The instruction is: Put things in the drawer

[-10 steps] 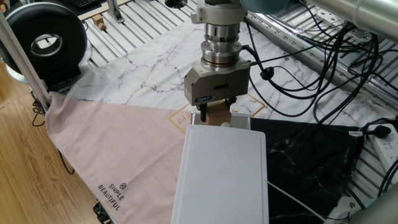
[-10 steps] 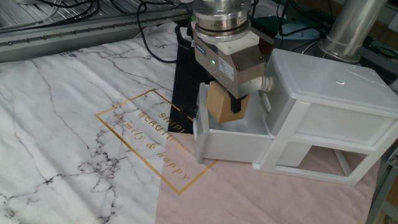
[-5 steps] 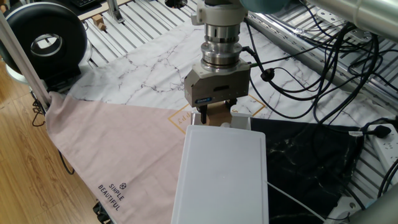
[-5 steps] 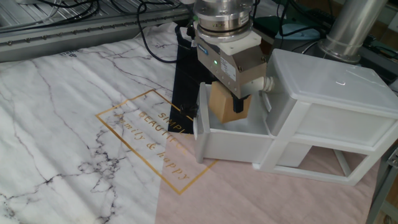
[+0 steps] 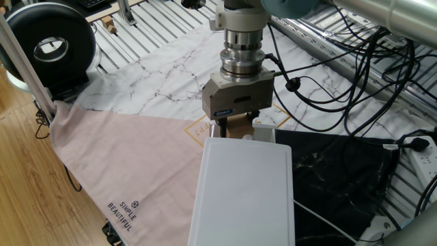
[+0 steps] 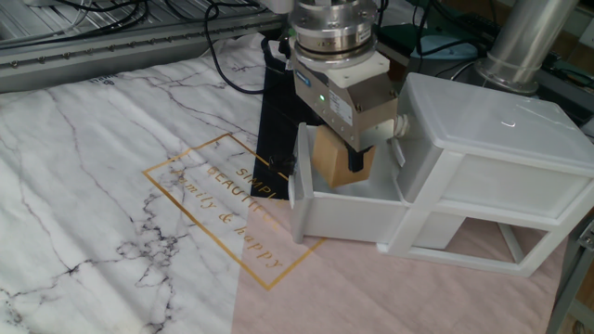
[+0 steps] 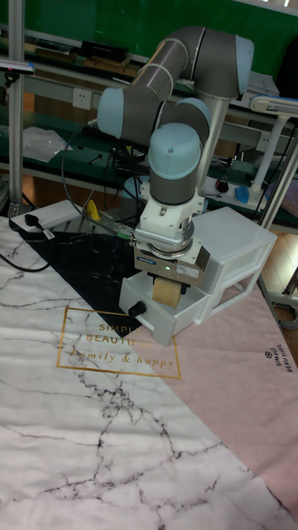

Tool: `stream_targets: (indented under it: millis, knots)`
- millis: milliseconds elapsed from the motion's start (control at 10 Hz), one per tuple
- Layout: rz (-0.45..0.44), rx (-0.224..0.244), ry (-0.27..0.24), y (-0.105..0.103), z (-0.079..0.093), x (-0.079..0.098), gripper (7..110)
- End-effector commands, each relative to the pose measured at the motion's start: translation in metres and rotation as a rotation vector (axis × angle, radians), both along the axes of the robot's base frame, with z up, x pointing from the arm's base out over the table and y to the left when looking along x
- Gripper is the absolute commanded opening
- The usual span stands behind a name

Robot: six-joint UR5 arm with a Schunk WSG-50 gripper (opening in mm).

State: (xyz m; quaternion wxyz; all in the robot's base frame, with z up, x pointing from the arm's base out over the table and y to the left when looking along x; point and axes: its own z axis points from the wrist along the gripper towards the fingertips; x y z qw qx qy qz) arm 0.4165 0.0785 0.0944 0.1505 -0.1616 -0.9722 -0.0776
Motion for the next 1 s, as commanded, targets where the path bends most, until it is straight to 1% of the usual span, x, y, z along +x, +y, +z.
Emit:
stream_targets:
  millis: [0,100,200,300,400,500,900]
  knots:
    - [0.022,0.029,-0.018,0.0048,-0.0007,0.0034,22]
    - [0.032,0.034,-0.02,0.0052,-0.0006,0.0034,22]
    - [0.043,0.034,-0.019,0.0042,-0.0007,0.0024,44]
    - [0.057,0.042,-0.019,0.0045,-0.0005,0.0012,44]
    - [0.064,0.039,-0.014,0.0033,-0.0002,-0.0003,44]
    - [0.07,0.03,-0.015,0.0008,-0.0006,-0.0003,66]
    - [0.074,0.023,-0.002,-0.0017,0.004,-0.0035,66]
